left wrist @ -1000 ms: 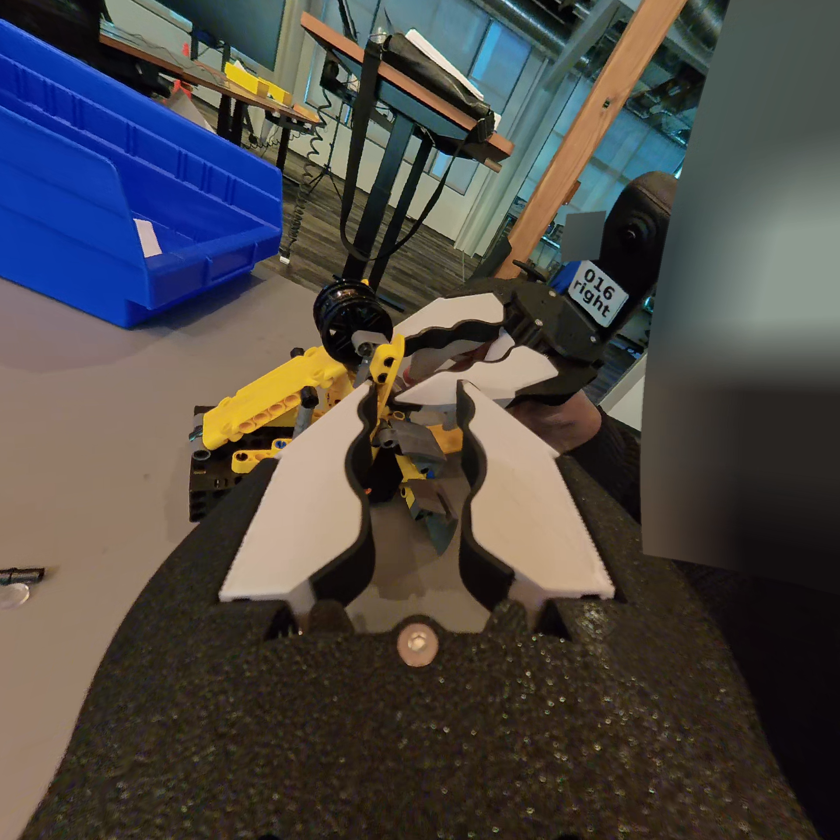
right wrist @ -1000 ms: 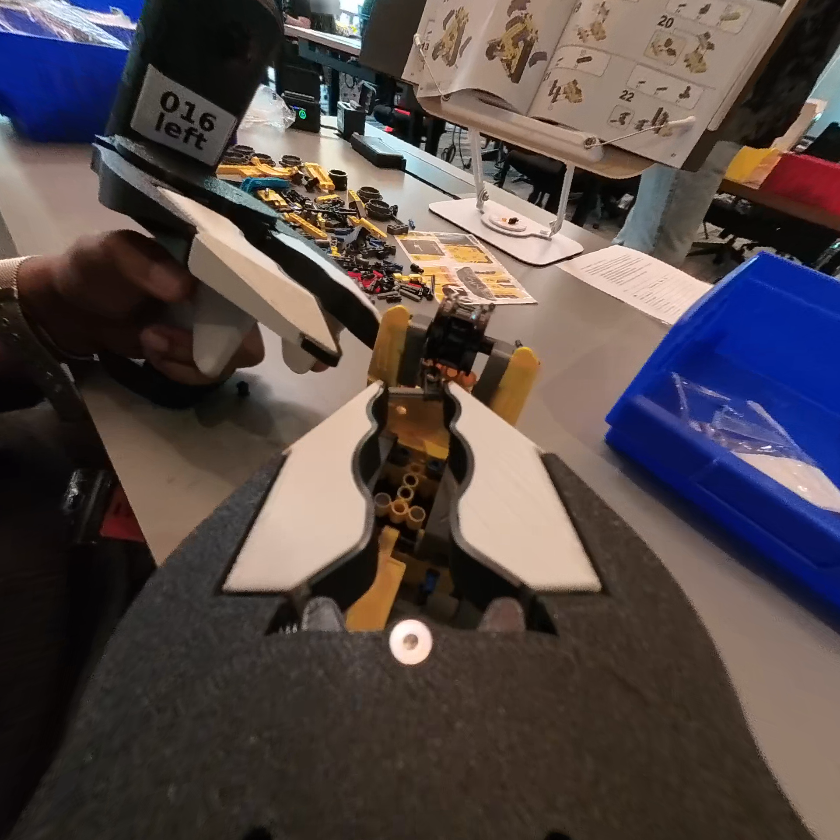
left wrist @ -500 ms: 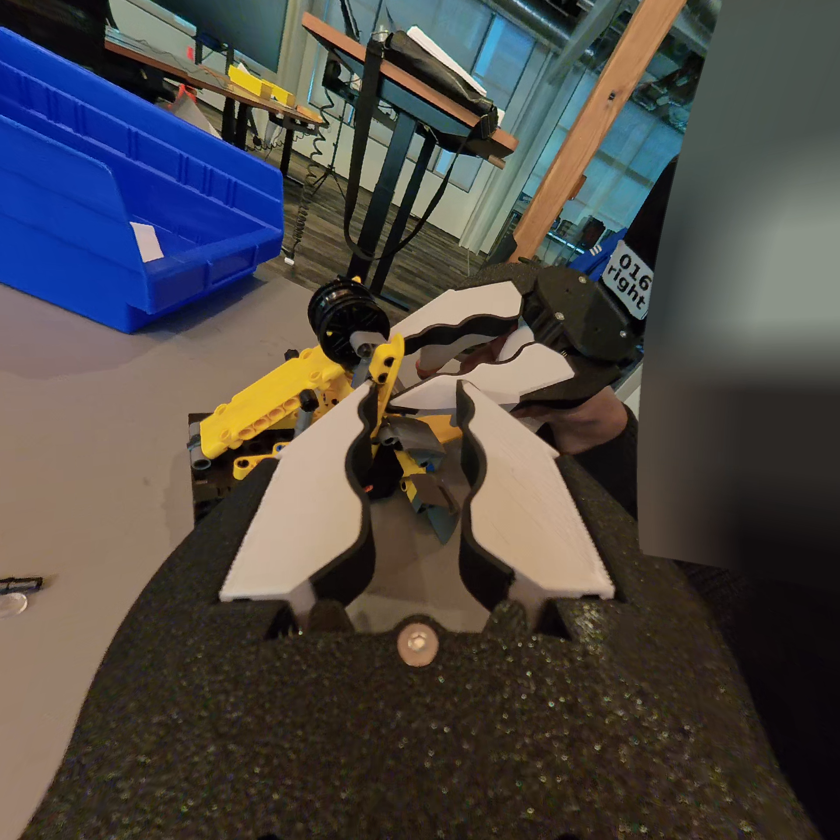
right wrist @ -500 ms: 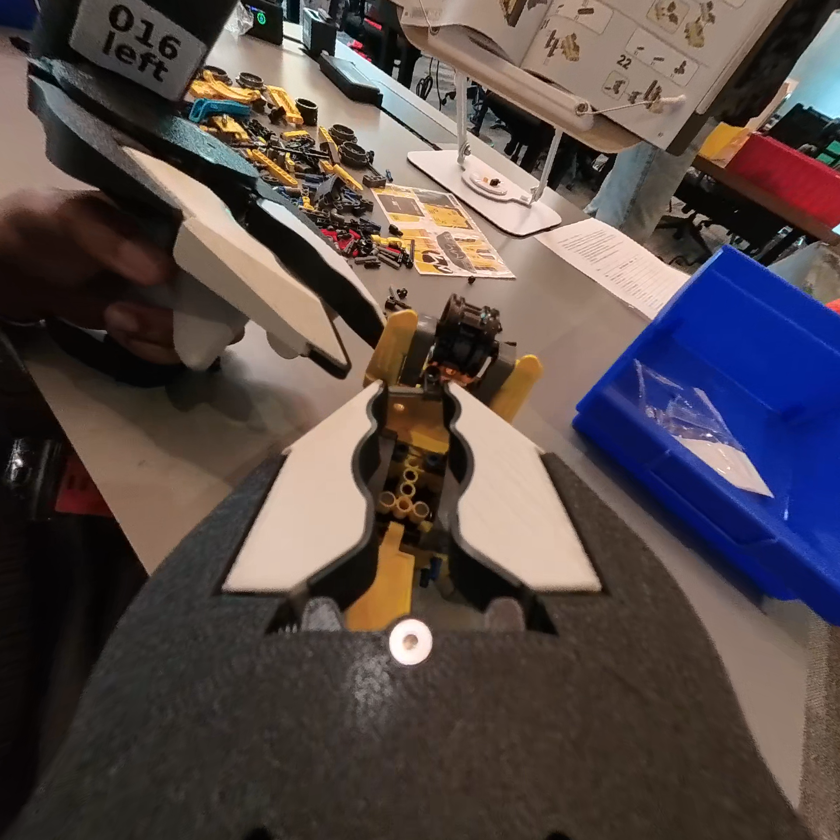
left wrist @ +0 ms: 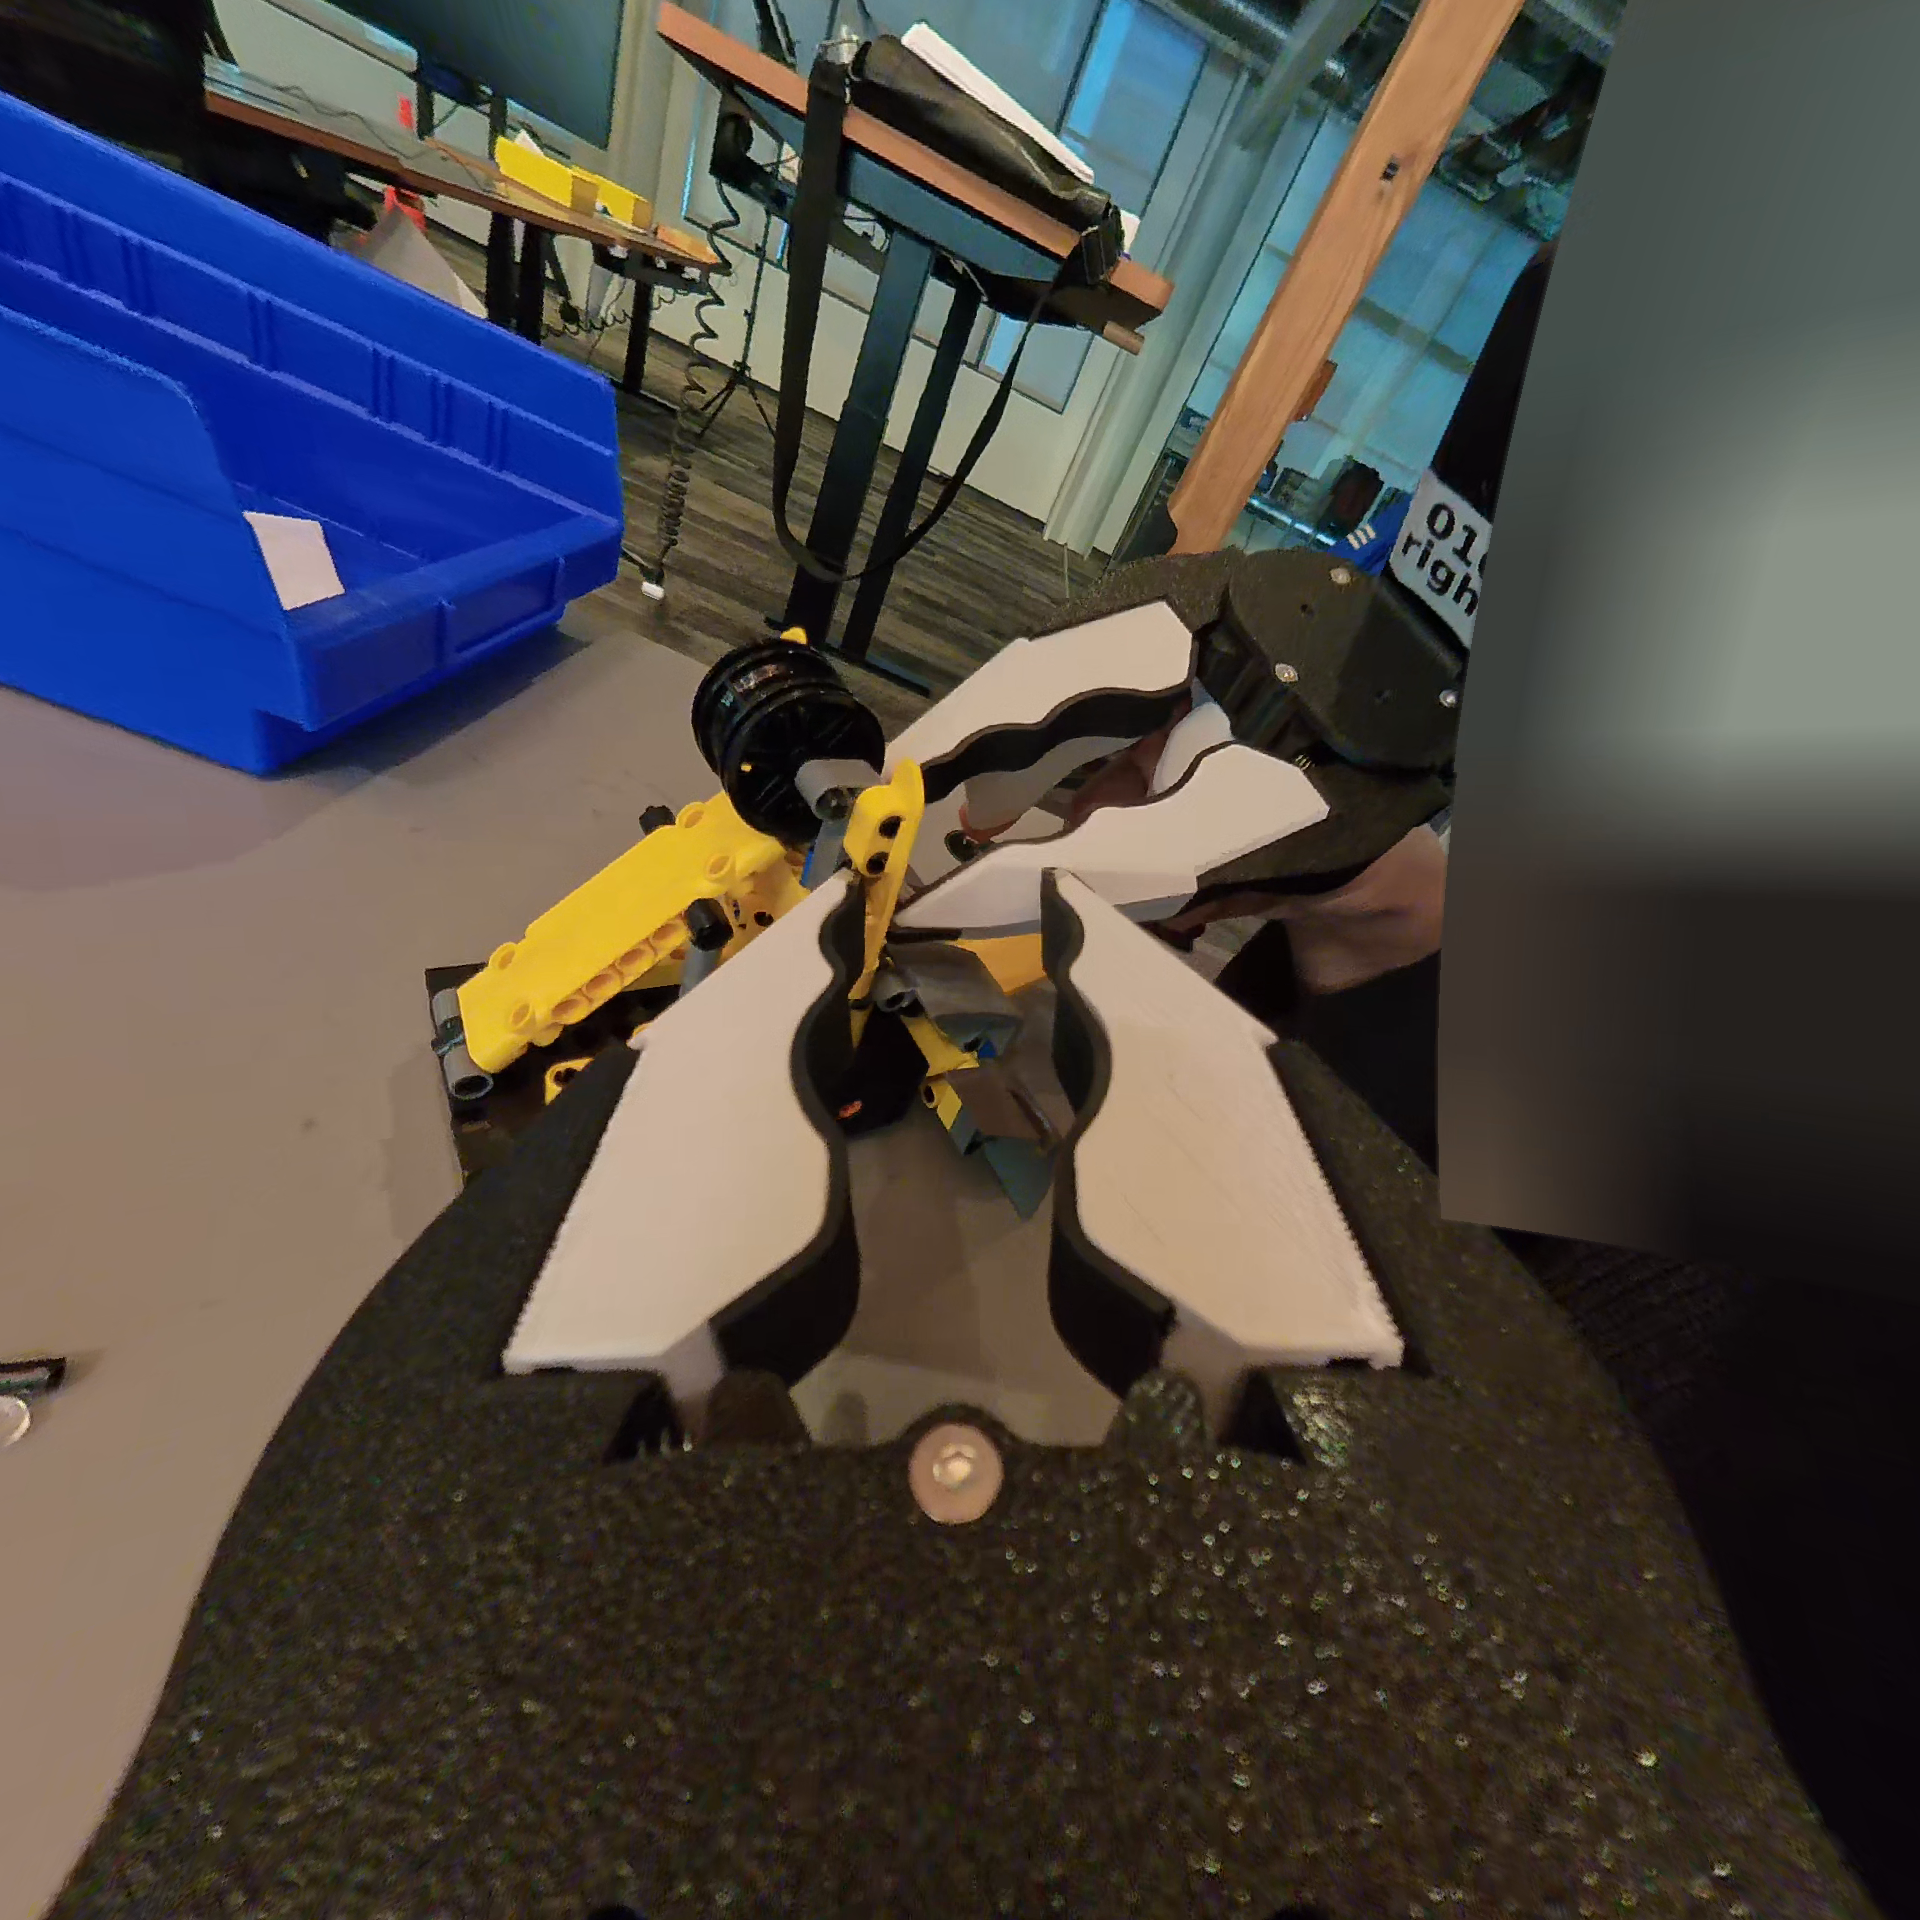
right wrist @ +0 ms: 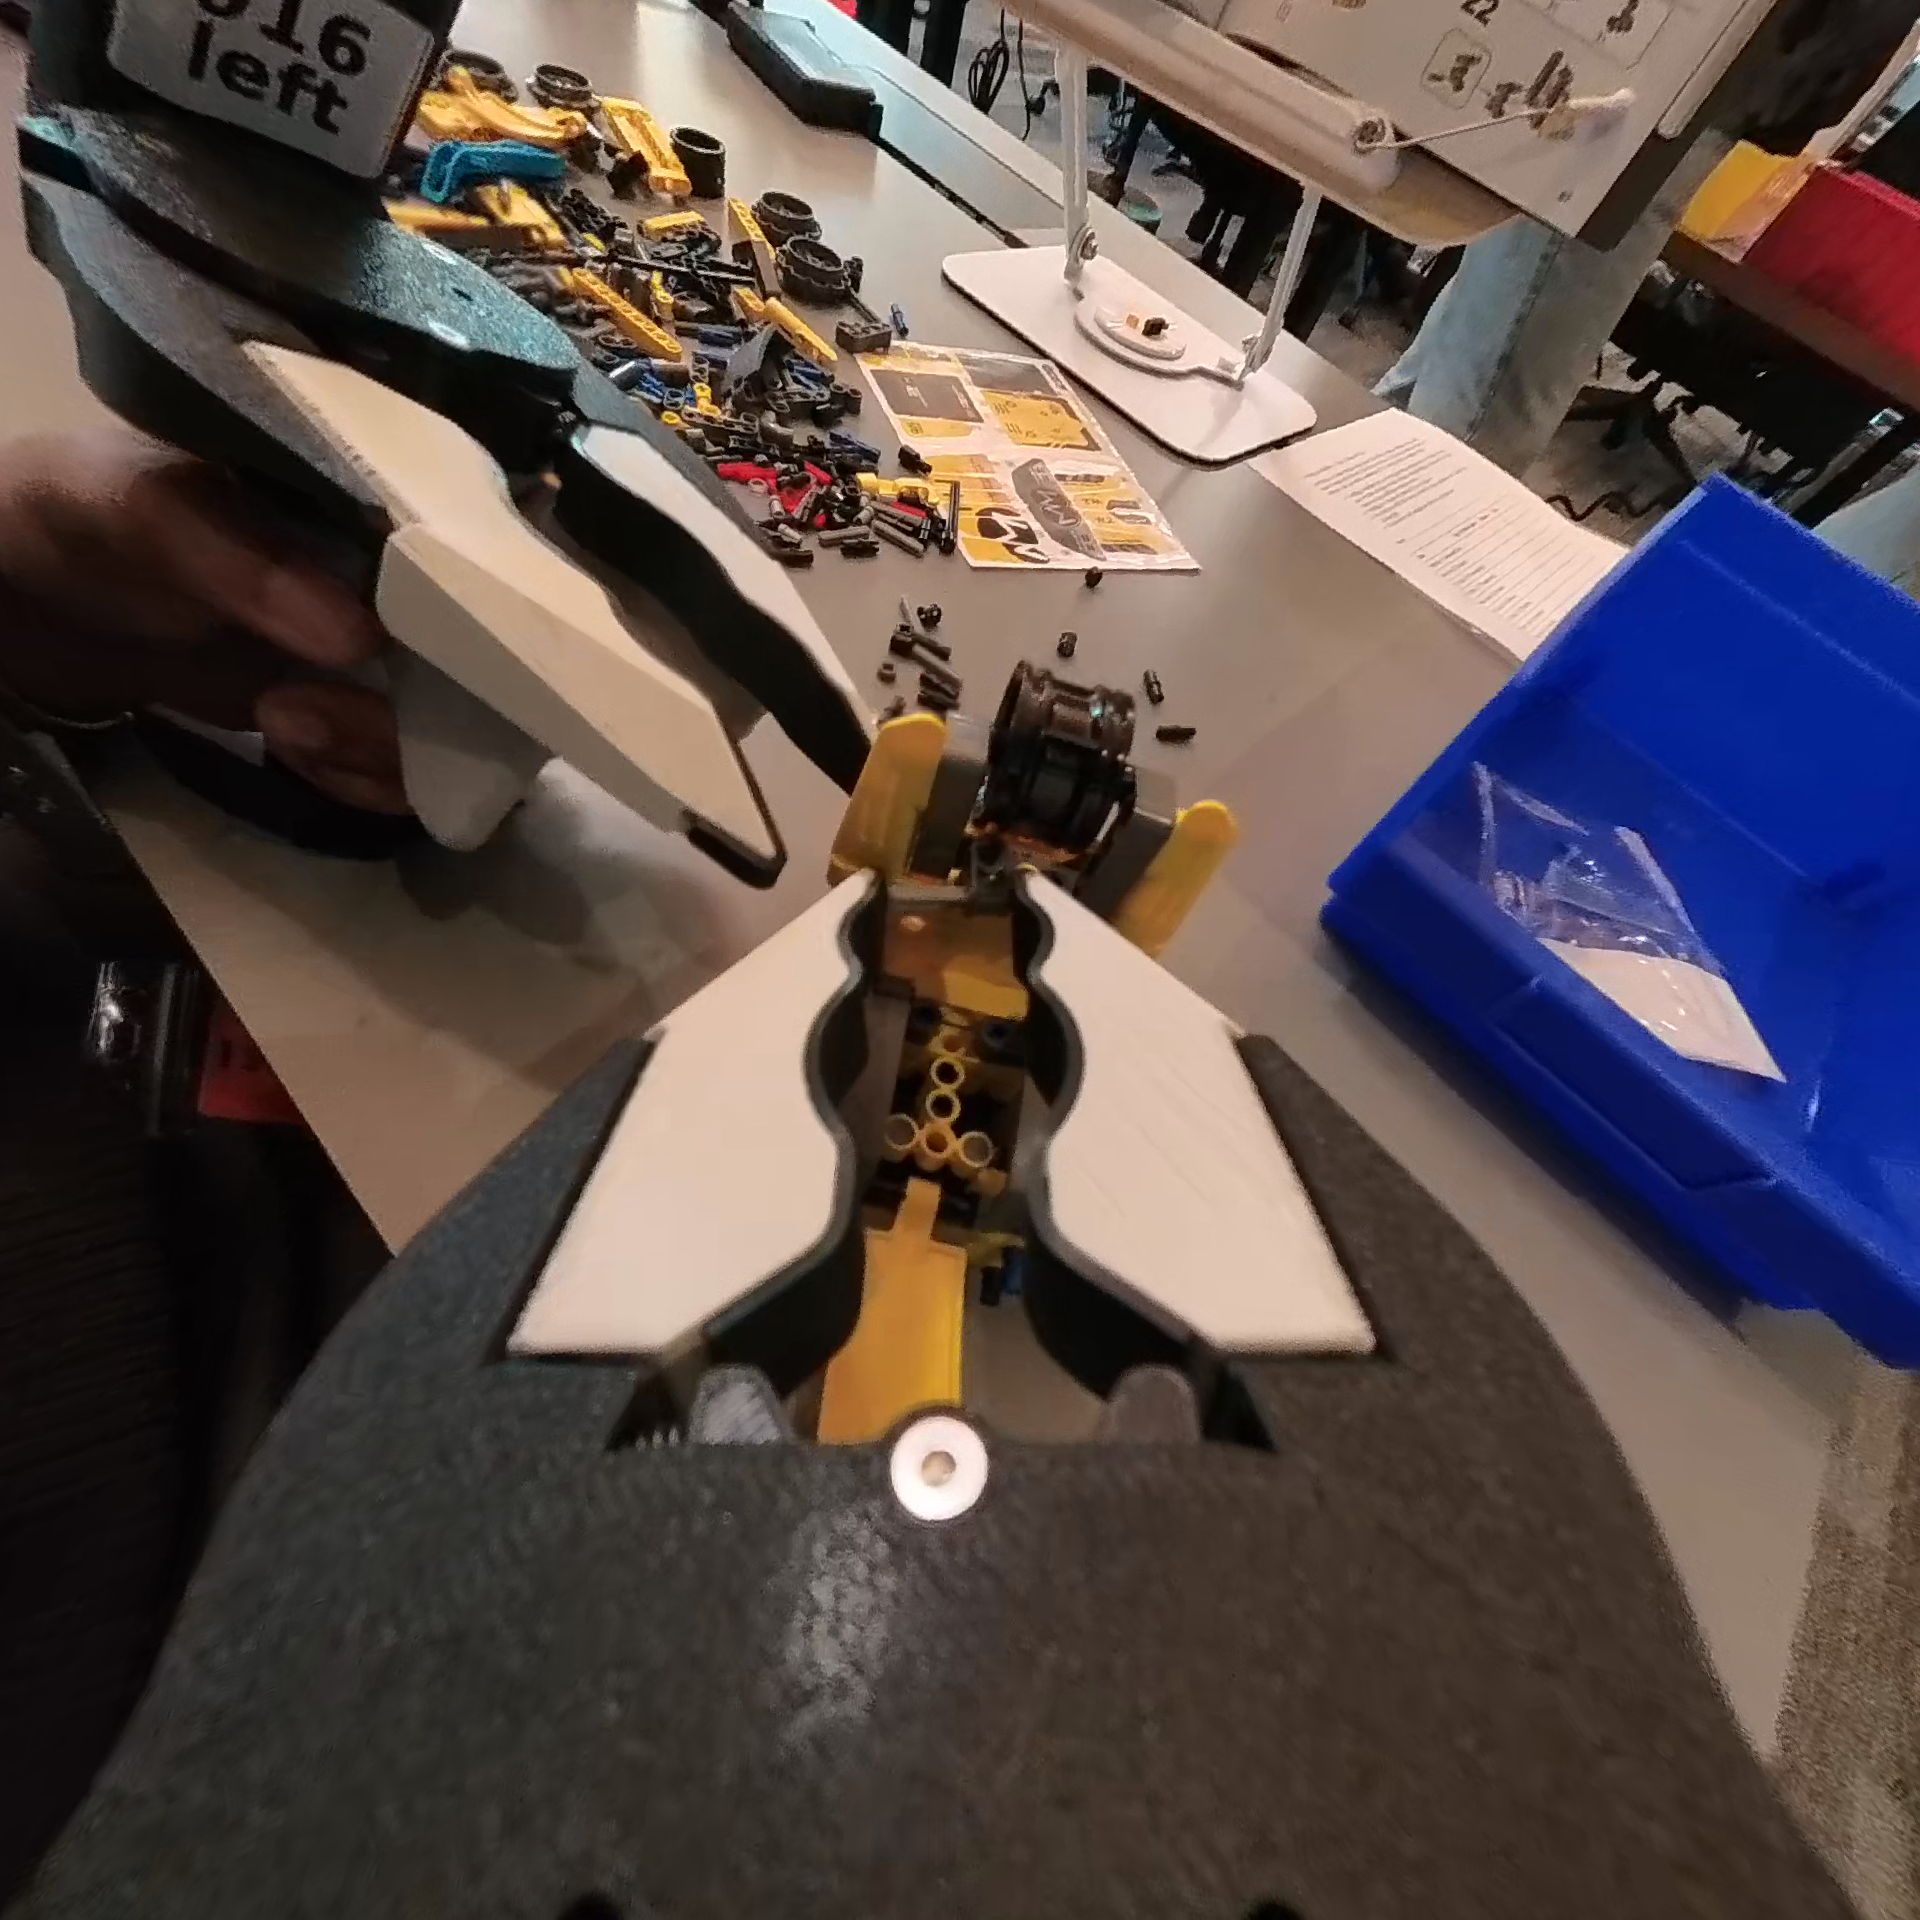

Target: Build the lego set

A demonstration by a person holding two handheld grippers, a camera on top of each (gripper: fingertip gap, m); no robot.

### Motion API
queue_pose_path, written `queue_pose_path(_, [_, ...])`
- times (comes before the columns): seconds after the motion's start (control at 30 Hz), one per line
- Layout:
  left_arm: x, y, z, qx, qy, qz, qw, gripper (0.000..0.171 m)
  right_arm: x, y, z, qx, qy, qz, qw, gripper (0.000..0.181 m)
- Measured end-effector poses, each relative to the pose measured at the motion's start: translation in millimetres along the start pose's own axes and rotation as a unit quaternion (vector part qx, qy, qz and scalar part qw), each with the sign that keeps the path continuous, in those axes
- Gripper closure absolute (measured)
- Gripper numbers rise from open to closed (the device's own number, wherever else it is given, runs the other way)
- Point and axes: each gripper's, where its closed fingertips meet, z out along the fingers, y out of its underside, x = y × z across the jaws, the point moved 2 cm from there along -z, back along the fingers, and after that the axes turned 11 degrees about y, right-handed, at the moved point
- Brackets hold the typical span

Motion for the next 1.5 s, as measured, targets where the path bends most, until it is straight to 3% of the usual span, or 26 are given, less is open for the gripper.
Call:
queue_pose_path(0.5, [4.8, 0.9, -1.6, -0.003, -0.014, 0.029, 0.999, 0.138, -0.5, -0.8, -4.9, -0.064, -0.028, -0.043, 0.997, 0.158])
queue_pose_path(0.67, [10.5, -15.1, -21.7, 0.064, -0.02, 0.05, 0.996, 0.139, 6.7, -13.8, -27.2, 0.031, -0.023, -0.062, 0.997, 0.158])
queue_pose_path(0.8, [23.7, -29.5, -33.5, 0.13, 0.036, 0.042, 0.99, 0.144, -6.6, -35.5, -41.8, 0.146, -0.03, -0.098, 0.984, 0.158])
queue_pose_path(1.0, [32.9, -22.4, -27.0, 0.114, 0.112, -0.018, 0.987, 0.145, -28.0, -42.7, -36.5, 0.194, -0.022, -0.155, 0.968, 0.158])
queue_pose_path(1.2, [34.0, -7.9, -15.8, 0.057, 0.097, 0.008, 0.994, 0.16, -40.5, -40.7, -29.9, 0.199, -0.009, -0.205, 0.958, 0.157])
queue_pose_path(1.5, [41.4, -12.9, -21.9, 0.079, 0.172, -0.063, 0.98, 0.166, -44.8, -46.5, -45.0, 0.272, -0.032, -0.192, 0.942, 0.158])
